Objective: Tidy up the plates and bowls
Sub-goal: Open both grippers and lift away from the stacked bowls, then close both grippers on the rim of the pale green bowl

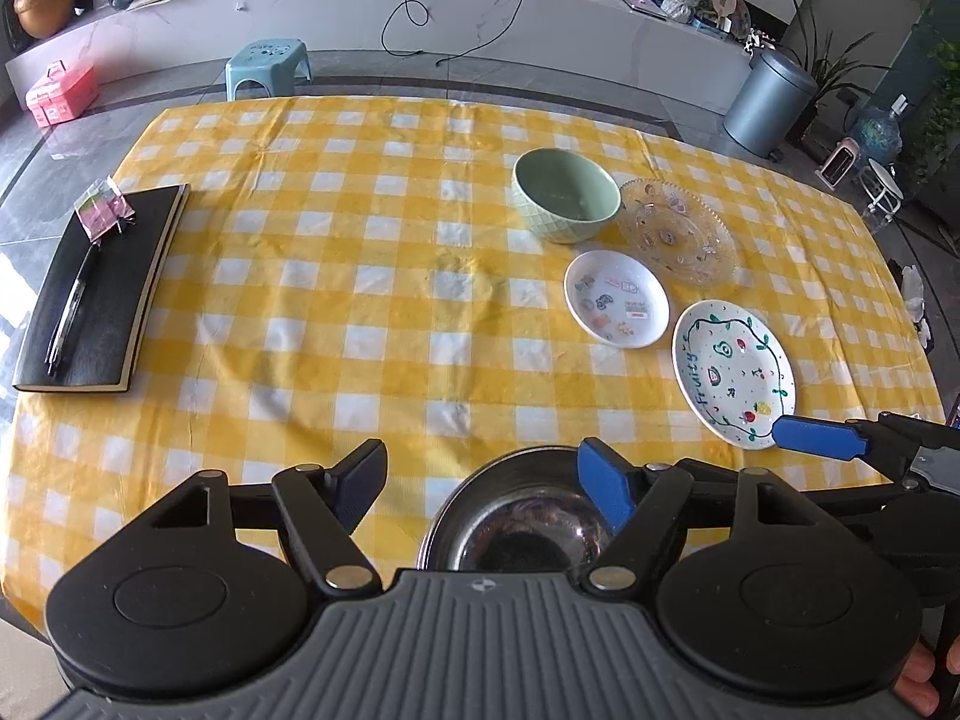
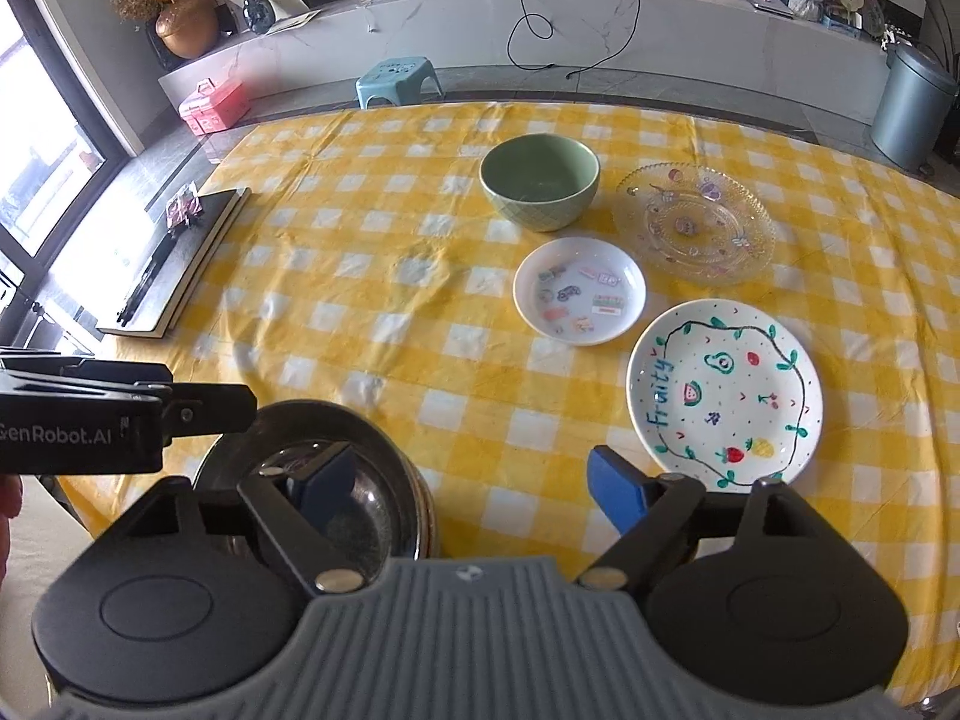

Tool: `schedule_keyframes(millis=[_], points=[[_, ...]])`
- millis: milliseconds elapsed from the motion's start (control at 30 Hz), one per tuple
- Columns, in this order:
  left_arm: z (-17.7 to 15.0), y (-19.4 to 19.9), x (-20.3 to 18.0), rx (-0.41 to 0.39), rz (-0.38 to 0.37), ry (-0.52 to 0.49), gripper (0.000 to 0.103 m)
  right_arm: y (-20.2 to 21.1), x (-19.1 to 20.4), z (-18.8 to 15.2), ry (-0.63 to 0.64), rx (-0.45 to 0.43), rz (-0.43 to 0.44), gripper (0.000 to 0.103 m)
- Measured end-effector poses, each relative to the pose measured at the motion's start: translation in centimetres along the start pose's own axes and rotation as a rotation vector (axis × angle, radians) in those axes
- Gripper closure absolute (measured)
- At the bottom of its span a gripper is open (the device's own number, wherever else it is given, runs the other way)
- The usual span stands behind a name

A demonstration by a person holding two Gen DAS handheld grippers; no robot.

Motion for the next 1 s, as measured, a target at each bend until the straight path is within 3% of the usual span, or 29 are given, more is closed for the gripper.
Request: schedule_keyframes(millis=[300,467,700,767,900,1000], points=[[3.7,-3.0,-0.4,-0.017,0.015,-0.003,0.018,-2.4,-3.0,2.9,-0.028,-0.015,-0.063,0.016],[6.2,-5.3,-0.7,-0.005,-0.022,0.043,0.018,-4.4,-5.2,5.2,-0.045,-0.040,-0.102,0.016],[10.0,-8.5,-1.8,-0.047,-0.061,0.031,0.018,-7.8,-9.0,8.9,-0.132,-0.053,-0.126,0.016],[11.1,-9.5,-2.0,-0.061,-0.084,0.051,0.019,-8.6,-10.0,10.1,-0.172,-0.064,-0.119,0.018],[12.8,-11.8,-1.8,-0.065,-0.113,0.136,0.028,-10.2,-11.4,12.1,-0.249,-0.082,-0.103,0.031],[13.9,-13.4,-1.2,-0.061,-0.132,0.208,0.040,-11.6,-11.7,13.3,-0.263,-0.089,-0.094,0.042]])
Point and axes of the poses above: each gripper's, at about its wrist camera, not at the fingertips, and y roughly against the way its jaws point, x to its left, z to its top, the point moved 10 cm from there along -y, roughly the way its jaws point, and after that the axes turned 5 degrees about y, right-handed, at the moved point
